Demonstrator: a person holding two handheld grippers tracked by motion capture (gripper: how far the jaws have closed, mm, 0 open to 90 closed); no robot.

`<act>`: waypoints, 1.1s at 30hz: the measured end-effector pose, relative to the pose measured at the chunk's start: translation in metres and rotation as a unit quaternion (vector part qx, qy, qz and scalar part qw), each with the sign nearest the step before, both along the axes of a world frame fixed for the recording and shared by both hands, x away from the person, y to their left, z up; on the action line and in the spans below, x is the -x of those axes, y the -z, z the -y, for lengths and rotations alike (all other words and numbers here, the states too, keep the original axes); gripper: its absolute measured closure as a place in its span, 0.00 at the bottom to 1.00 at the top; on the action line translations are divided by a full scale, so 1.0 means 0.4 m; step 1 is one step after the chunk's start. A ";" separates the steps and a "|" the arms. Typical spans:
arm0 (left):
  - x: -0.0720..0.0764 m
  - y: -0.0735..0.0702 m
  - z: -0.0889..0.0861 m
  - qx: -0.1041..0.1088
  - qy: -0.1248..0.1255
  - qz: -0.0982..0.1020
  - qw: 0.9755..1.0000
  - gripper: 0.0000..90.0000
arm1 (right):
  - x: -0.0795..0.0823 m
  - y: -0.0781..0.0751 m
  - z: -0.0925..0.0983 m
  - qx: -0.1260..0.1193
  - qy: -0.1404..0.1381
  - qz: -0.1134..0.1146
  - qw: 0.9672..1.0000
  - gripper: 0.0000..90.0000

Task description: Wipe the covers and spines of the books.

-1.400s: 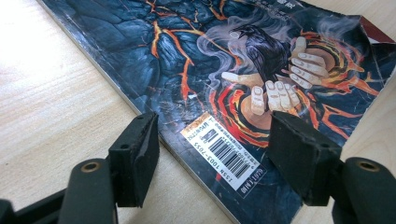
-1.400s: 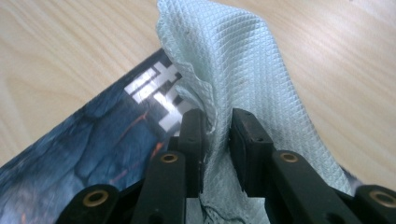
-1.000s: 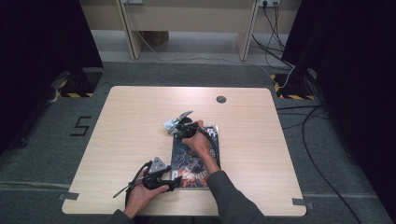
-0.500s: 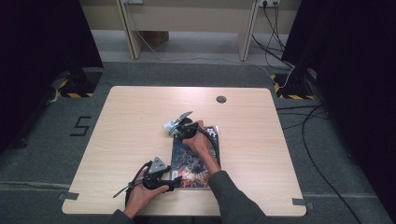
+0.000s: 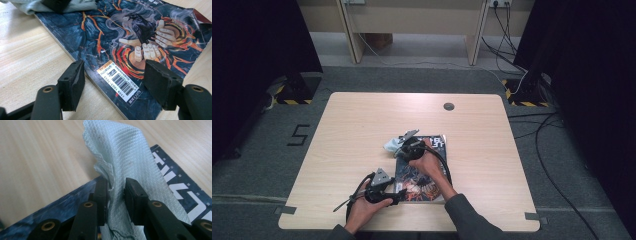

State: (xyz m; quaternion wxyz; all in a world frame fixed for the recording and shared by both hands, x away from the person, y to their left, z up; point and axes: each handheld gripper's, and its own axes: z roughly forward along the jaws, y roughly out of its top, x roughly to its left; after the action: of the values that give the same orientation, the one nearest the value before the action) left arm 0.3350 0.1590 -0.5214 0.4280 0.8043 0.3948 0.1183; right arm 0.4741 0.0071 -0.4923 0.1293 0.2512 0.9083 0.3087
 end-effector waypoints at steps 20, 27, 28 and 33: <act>0.028 -0.037 -0.066 0.004 0.017 -0.028 0.999 0.24 | 0.058 -0.002 0.018 -0.001 -0.015 -0.011 1.000 0.78; 0.035 -0.031 -0.090 -0.027 0.011 -0.021 0.999 0.21 | 0.085 0.007 0.044 -0.020 -0.019 -0.002 1.000 0.79; 0.033 -0.031 -0.086 -0.067 0.020 0.003 0.998 0.21 | 0.093 0.006 0.046 -0.014 -0.017 0.003 1.000 0.79; 0.031 -0.029 -0.091 -0.071 0.017 0.003 0.997 0.21 | 0.101 0.003 0.059 -0.009 -0.012 -0.002 1.000 0.80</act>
State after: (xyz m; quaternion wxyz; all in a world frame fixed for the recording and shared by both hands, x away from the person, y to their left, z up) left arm 0.3228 0.1952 -0.5099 0.3732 0.8388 0.3704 0.1414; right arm 0.4335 -0.0166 -0.4935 0.1215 0.2416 0.9089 0.3175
